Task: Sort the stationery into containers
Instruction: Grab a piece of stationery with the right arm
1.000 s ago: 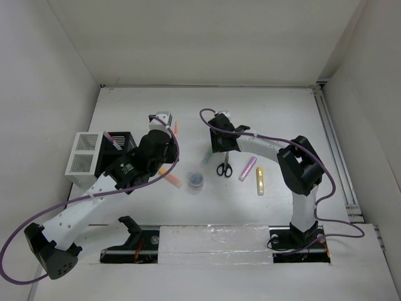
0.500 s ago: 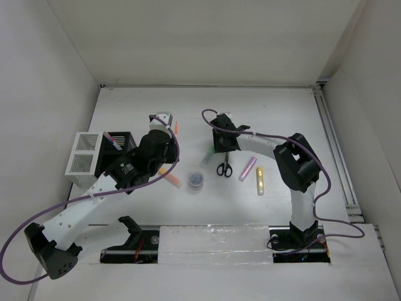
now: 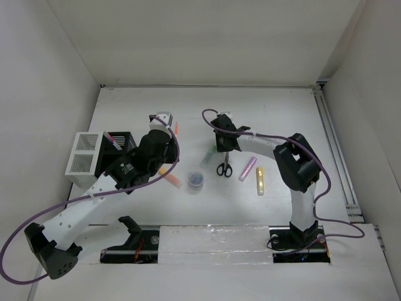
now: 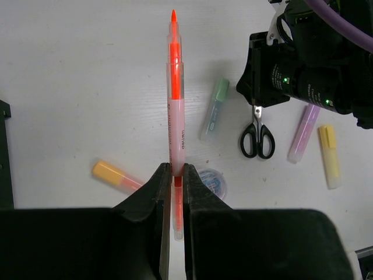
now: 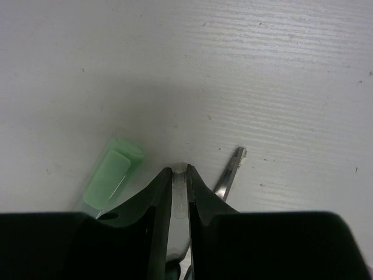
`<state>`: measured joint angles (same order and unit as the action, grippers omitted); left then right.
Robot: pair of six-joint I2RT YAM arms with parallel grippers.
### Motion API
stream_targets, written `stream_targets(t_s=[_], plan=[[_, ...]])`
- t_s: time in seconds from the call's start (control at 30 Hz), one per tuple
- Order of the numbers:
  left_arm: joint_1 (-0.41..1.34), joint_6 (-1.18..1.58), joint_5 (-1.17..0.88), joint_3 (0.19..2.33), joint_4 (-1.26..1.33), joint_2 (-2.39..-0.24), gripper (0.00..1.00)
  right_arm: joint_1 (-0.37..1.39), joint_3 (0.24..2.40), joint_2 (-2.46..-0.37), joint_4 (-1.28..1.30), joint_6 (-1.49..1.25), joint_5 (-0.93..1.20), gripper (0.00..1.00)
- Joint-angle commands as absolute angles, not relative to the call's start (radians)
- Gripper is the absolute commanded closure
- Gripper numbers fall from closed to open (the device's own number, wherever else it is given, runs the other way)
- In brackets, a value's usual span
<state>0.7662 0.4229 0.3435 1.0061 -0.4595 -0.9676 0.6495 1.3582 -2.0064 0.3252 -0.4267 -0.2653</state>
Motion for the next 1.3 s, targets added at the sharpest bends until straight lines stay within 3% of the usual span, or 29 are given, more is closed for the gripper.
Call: stream_targets(t_s=[0.0, 0.2, 0.33, 0.47, 0.53, 0.9, 1.03, 1.27], plan=[[0.769, 0.41, 0.342, 1.002, -0.43, -0.965, 1.0, 0.66, 1.321, -2.017, 0.321, -0.445, -0.255, 0.79], [0.769, 0.41, 0.342, 1.002, -0.43, -0.956, 1.0, 0.669, 1.301, -2.008, 0.33, -0.445, -0.264, 0.85], [0.769, 0.41, 0.342, 1.002, -0.43, -0.956, 1.0, 0.669, 1.292, -1.999, 0.339, -0.445, -0.264, 0.77], [0.769, 0.41, 0.351, 1.002, -0.43, -0.956, 1.0, 0.669, 1.273, -1.988, 0.348, -0.445, -0.273, 0.77], [0.769, 0.41, 0.351, 1.002, -0.43, -0.956, 1.0, 0.678, 1.273, -1.979, 0.348, -0.445, -0.273, 0.82], [0.769, 0.41, 0.36, 1.002, -0.43, -0.946, 1.0, 0.678, 1.221, -1.96, 0.348, -0.454, -0.264, 0.77], [0.769, 0.41, 0.36, 1.002, -0.439, -0.946, 1.0, 0.687, 1.212, -1.96, 0.339, -0.454, -0.264, 1.0], [0.769, 0.41, 0.379, 1.002, -0.439, -0.946, 1.0, 0.687, 1.212, -1.892, 0.287, -0.463, -0.21, 1.0]])
